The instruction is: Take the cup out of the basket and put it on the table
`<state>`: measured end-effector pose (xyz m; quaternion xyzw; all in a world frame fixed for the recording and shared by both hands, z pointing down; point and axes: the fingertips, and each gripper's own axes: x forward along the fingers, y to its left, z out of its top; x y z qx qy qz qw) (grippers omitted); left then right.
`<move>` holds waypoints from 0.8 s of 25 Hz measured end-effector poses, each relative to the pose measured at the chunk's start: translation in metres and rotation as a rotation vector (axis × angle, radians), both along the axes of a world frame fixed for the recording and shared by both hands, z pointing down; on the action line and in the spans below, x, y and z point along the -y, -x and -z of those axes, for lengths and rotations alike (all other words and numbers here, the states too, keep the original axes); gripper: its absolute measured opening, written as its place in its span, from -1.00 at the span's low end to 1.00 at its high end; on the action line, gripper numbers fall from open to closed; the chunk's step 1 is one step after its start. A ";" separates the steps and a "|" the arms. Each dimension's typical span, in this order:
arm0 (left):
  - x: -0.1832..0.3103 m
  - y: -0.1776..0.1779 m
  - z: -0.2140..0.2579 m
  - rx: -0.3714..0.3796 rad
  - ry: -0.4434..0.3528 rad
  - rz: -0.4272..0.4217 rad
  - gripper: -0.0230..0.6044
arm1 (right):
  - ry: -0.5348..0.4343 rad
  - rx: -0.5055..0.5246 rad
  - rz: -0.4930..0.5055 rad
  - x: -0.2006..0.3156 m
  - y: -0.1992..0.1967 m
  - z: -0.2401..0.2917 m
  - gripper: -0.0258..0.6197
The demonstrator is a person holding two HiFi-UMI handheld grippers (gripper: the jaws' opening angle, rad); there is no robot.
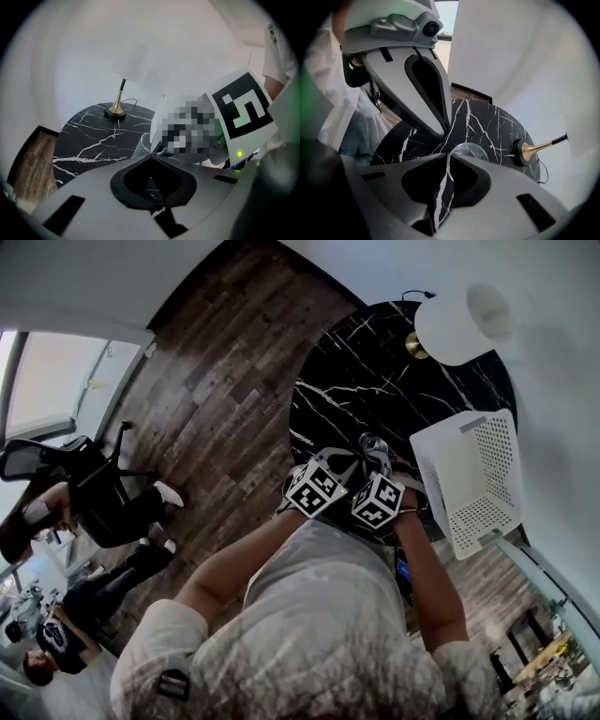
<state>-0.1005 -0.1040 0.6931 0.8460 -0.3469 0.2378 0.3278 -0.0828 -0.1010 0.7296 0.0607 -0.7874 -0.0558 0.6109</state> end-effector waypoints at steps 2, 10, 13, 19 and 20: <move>0.001 0.001 0.000 -0.002 -0.002 0.003 -0.91 | -0.008 -0.002 0.013 0.000 0.001 0.001 -0.83; 0.005 0.003 0.002 -0.006 -0.021 0.010 -0.91 | -0.011 -0.008 0.036 0.002 0.002 0.000 -0.83; 0.003 0.005 0.005 0.001 -0.022 0.013 -0.91 | -0.016 0.003 0.030 0.002 0.002 0.004 -0.83; -0.001 0.007 0.014 0.015 -0.042 0.013 -0.91 | -0.055 0.022 0.000 0.002 -0.001 0.017 -0.82; -0.002 0.007 0.016 0.017 -0.046 0.012 -0.91 | -0.059 0.027 -0.009 0.001 -0.002 0.019 -0.82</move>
